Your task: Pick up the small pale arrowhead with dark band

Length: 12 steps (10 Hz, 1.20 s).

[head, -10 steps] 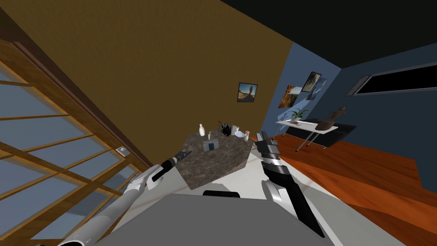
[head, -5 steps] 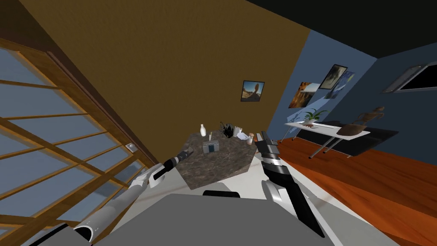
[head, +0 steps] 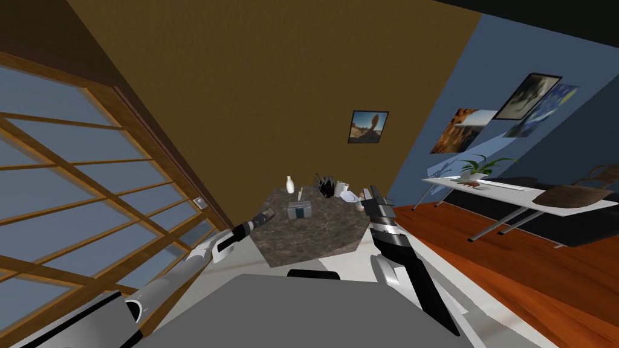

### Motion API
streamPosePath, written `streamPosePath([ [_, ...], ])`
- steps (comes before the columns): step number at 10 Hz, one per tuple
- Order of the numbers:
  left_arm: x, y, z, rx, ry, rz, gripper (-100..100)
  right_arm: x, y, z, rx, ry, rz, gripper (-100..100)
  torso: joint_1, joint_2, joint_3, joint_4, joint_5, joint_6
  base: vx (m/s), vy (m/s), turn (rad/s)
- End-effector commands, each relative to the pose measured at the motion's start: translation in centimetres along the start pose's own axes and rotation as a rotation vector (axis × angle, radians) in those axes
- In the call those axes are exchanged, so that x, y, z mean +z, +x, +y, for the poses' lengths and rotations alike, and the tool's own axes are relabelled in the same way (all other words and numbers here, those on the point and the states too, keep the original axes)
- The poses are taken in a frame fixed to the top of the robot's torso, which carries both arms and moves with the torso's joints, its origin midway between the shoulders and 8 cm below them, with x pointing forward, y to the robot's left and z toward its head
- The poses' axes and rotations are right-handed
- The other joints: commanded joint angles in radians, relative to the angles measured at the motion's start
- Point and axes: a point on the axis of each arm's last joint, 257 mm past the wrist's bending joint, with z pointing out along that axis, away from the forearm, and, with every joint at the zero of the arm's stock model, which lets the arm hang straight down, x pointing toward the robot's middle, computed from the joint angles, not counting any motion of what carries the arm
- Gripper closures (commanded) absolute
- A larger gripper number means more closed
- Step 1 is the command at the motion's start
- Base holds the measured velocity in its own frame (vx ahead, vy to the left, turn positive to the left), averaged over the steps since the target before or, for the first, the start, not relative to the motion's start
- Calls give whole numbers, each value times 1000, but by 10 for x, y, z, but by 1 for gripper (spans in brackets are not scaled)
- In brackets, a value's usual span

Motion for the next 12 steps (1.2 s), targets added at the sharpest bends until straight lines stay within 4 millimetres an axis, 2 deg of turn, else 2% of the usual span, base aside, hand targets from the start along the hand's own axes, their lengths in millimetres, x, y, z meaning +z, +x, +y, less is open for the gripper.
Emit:
streamPosePath([
  [1,0,2,-4,-18,9,-1,-100,0,0,0,0,0,0,0,0,0,0,0,0,0,32,-28,-1],
  [2,-1,-3,0,21,28,-2,-100,0,0,0,0,0,0,0,2,2,1,0,0,0,50,-45,207],
  [3,0,1,-5,-3,34,0,-100,0,0,0,0,0,0,0,1,2,1,0,0,-1,59,-55,133],
  [4,-3,-8,3,44,46,-6,-100,0,0,0,0,0,0,0,1,1,1,0,0,0,89,-69,224],
  [5,-2,-1,-2,20,53,1,-100,0,0,0,0,0,0,0,0,0,0,0,0,-1,83,-73,120],
  [7,-5,-9,5,54,62,-8,-100,0,0,0,0,0,0,0,2,2,1,0,0,0,42,-41,114],
  [8,-5,-6,3,32,63,-8,-100,0,0,0,0,0,0,0,2,1,1,0,0,-1,51,-64,137],
  [9,-9,-17,13,83,68,-17,-100,0,0,0,0,0,0,0,1,2,1,0,0,0,61,-78,181],
  [10,-9,-11,9,61,72,-11,-100,0,0,0,0,0,0,0,0,1,1,0,0,0,58,-69,139],
  [12,-9,-11,9,59,70,-13,-100,0,0,0,0,0,0,0,2,2,1,0,0,1,23,-18,-1],
])
